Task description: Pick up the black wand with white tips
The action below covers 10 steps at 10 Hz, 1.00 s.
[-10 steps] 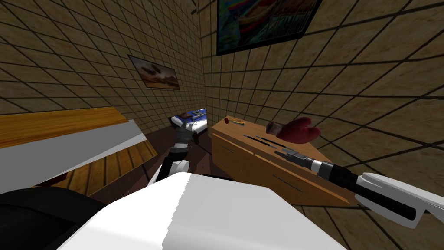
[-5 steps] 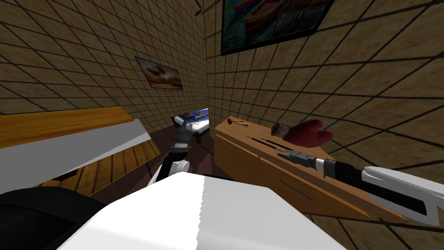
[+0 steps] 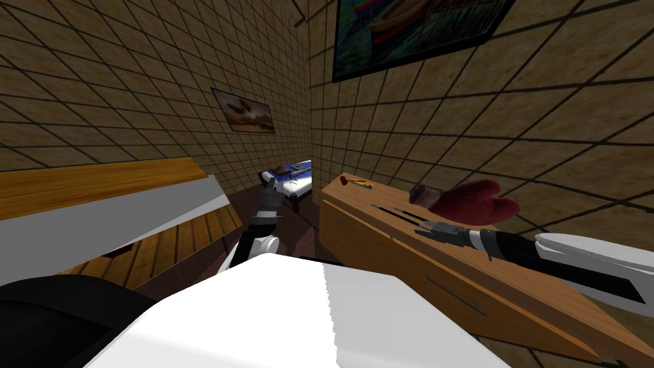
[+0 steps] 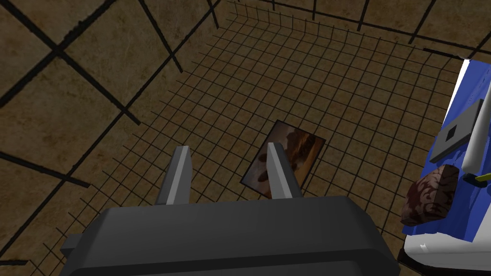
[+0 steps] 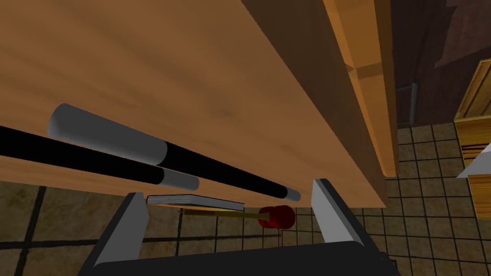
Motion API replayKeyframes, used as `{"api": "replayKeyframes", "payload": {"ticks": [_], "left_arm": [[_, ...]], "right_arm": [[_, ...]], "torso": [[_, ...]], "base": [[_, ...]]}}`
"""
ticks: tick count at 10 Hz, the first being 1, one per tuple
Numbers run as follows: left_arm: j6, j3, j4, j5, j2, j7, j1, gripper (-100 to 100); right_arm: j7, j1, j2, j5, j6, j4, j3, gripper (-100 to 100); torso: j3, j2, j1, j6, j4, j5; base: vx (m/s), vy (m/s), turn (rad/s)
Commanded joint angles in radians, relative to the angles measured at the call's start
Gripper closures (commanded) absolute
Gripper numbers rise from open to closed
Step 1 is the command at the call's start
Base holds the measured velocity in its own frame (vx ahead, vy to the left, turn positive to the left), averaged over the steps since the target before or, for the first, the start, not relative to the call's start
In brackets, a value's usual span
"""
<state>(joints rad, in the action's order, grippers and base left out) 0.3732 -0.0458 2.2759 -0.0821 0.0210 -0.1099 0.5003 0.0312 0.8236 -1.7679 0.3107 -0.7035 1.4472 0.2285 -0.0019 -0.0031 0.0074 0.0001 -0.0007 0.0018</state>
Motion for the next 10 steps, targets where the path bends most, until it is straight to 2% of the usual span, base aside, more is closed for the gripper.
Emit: {"api": "replayKeyframes", "payload": {"ticks": [1, 2, 3, 4, 5, 6, 7, 8, 9, 10], "left_arm": [[0.000, 0.000, 0.000, 0.000, 0.000, 0.000, 0.000, 0], [0.000, 0.000, 0.000, 0.000, 0.000, 0.000, 0.000, 0], [0.000, 0.000, 0.000, 0.000, 0.000, 0.000, 0.000, 0], [0.000, 0.000, 0.000, 0.000, 0.000, 0.000, 0.000, 0], [0.000, 0.000, 0.000, 0.000, 0.000, 0.000, 0.000, 0], [0.000, 0.000, 0.000, 0.000, 0.000, 0.000, 0.000, 0], [0.000, 0.000, 0.000, 0.000, 0.000, 0.000, 0.000, 0], [0.000, 0.000, 0.000, 0.000, 0.000, 0.000, 0.000, 0], [0.000, 0.000, 0.000, 0.000, 0.000, 0.000, 0.000, 0], [0.000, 0.000, 0.000, 0.000, 0.000, 0.000, 0.000, 0]], "right_arm": [[0.008, 0.018, -0.050, 0.021, -0.025, -0.042, -0.016, -100], [0.008, 0.018, -0.076, 0.021, -0.025, -0.042, -0.016, -100], [0.014, 0.036, -0.113, 0.039, -0.044, -0.074, -0.028, -100], [0.014, 0.036, -0.129, 0.039, -0.044, -0.074, -0.028, -100], [0.020, 0.054, -0.166, 0.057, -0.063, -0.104, -0.040, -100], [0.020, 0.054, -0.179, 0.057, -0.063, -0.104, -0.040, -100], [0.026, 0.072, -0.225, 0.075, -0.082, -0.132, -0.053, -100], [0.026, 0.072, -0.225, 0.075, -0.082, -0.132, -0.053, -100], [0.033, 0.089, -0.258, 0.091, -0.099, -0.157, -0.067, -100], [0.033, 0.086, -0.265, 0.091, -0.099, -0.157, -0.067, -100]], "torso": [[0.000, 0.000, 0.000, 0.000, 0.000, 0.000], [0.000, 0.000, -0.001, 0.000, 0.000, 0.000], [0.000, 0.001, -0.003, 0.000, 0.000, -0.001], [0.000, 0.000, -0.005, 0.000, 0.000, -0.001], [0.001, 0.001, -0.006, 0.000, 0.000, -0.002], [0.000, 0.001, -0.002, 0.000, 0.000, -0.001], [0.000, 0.000, 0.000, 0.000, 0.000, 0.000], [0.000, 0.000, -0.001, 0.000, 0.000, 0.000], [0.001, 0.001, -0.003, 0.000, 0.000, -0.001], [0.001, 0.001, -0.004, 0.000, 0.000, -0.001]], "base": [[0.038, 0.083, 0.124], [0.035, 0.045, 0.069], [0.041, 0.027, 0.108], [0.022, 0.014, 0.064], [0.038, 0.090, 0.081], [0.066, 0.105, 0.039], [0.059, 0.088, 0.093], [0.027, 0.055, 0.058], [0.032, 0.033, 0.104], [0.026, 0.015, 0.064]]}}
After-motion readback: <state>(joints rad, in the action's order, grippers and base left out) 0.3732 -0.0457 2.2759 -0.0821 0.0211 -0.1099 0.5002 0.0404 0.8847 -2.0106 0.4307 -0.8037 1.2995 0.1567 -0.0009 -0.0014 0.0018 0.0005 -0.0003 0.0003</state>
